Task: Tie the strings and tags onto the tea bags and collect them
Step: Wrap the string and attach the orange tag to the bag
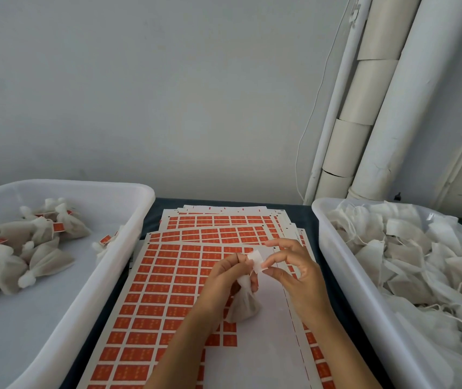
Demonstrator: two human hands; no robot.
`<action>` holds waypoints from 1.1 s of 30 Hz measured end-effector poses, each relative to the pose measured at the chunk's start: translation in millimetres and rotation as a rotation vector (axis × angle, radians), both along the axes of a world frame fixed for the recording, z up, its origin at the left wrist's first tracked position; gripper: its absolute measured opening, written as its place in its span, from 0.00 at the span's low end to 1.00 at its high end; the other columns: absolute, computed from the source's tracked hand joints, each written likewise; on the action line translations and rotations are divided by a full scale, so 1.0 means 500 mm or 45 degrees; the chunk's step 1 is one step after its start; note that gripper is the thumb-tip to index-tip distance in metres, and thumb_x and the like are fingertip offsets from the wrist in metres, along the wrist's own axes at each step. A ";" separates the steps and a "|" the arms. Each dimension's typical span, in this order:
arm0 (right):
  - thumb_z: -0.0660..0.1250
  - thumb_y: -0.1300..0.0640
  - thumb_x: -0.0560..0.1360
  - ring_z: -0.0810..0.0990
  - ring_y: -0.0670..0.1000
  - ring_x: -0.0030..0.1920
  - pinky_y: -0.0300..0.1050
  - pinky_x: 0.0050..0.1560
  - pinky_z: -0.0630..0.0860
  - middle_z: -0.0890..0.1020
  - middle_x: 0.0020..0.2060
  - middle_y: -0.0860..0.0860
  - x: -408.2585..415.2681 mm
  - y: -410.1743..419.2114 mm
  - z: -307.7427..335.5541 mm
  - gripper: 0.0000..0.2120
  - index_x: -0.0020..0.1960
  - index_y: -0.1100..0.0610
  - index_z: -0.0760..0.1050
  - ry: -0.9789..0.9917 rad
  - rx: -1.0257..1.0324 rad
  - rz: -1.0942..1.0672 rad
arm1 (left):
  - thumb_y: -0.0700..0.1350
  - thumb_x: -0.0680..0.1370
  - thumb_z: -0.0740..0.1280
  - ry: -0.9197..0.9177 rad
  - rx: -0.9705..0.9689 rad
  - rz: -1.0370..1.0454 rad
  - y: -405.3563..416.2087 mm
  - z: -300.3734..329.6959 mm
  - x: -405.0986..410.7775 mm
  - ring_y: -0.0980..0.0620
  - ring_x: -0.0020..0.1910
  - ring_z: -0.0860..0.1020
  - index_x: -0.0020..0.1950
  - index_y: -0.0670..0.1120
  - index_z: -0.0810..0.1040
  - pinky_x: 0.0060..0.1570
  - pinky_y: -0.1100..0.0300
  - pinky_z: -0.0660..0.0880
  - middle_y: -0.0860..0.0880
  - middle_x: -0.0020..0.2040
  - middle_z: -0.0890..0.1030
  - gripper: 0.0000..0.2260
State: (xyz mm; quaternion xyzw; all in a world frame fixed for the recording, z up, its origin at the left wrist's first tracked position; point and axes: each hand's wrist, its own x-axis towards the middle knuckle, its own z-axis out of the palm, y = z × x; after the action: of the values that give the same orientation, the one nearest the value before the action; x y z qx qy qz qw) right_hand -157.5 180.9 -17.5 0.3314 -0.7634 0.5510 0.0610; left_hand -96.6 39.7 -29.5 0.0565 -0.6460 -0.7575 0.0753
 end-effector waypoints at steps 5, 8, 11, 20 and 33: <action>0.69 0.49 0.66 0.69 0.35 0.61 0.37 0.64 0.62 0.77 0.52 0.36 -0.004 0.001 -0.002 0.05 0.39 0.48 0.78 -0.081 -0.009 0.041 | 0.42 0.80 0.61 0.004 0.015 0.061 -0.001 0.001 0.001 0.53 0.34 0.77 0.43 0.43 0.77 0.44 0.61 0.75 0.47 0.33 0.79 0.08; 0.68 0.49 0.67 0.73 0.38 0.59 0.40 0.63 0.68 0.79 0.51 0.38 -0.001 0.000 0.000 0.08 0.42 0.52 0.78 -0.172 -0.077 0.069 | 0.40 0.79 0.61 0.037 -0.045 0.083 0.001 0.005 0.002 0.55 0.32 0.77 0.41 0.43 0.77 0.40 0.66 0.76 0.48 0.31 0.79 0.09; 0.66 0.49 0.69 0.77 0.41 0.54 0.34 0.54 0.74 0.81 0.47 0.42 0.006 -0.008 0.000 0.09 0.44 0.54 0.78 -0.185 -0.163 0.056 | 0.37 0.79 0.62 0.070 -0.101 0.078 0.006 0.011 0.003 0.56 0.30 0.76 0.39 0.42 0.77 0.37 0.66 0.75 0.48 0.30 0.78 0.09; 0.69 0.55 0.72 0.81 0.43 0.46 0.34 0.47 0.78 0.81 0.43 0.39 0.011 -0.013 -0.013 0.05 0.42 0.47 0.74 -0.014 -0.043 -0.119 | 0.34 0.77 0.63 0.114 -0.126 0.066 0.013 0.013 0.006 0.55 0.31 0.76 0.39 0.41 0.77 0.36 0.64 0.74 0.48 0.31 0.78 0.08; 0.68 0.53 0.71 0.83 0.43 0.44 0.32 0.46 0.78 0.82 0.44 0.42 0.009 -0.018 -0.018 0.03 0.43 0.50 0.75 0.050 -0.031 -0.140 | 0.32 0.77 0.62 0.173 -0.119 0.049 0.013 0.009 0.003 0.53 0.34 0.76 0.39 0.40 0.76 0.36 0.65 0.74 0.46 0.33 0.79 0.08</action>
State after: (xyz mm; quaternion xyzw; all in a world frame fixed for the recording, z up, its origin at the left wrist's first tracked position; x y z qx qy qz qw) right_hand -152.7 172.1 -26.6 0.2989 -0.7723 0.5496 0.1102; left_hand -95.0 45.9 -25.1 0.0139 -0.6728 -0.7270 0.1362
